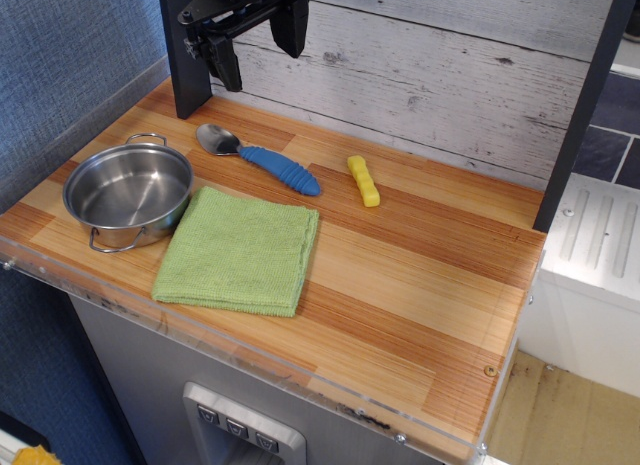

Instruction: Pick up the blue spoon and place it behind the green cloth

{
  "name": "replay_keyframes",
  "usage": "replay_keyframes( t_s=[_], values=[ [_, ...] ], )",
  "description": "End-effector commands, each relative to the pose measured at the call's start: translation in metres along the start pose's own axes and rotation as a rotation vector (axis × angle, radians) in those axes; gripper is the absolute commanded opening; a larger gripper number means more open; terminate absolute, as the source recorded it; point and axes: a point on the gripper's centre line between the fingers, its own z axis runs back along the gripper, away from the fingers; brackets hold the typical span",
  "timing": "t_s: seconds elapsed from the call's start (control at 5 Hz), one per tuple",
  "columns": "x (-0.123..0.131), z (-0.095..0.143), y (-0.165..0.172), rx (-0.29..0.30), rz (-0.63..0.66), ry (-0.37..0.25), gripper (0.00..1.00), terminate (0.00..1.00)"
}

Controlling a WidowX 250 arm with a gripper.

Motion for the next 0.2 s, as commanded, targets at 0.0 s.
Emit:
replay_keyframes(
  t_s=[0.0],
  values=[
    [-0.0035, 0.0176, 0.0039, -0.04, -0.001, -0.029, 1.0, 1.0]
  ],
)
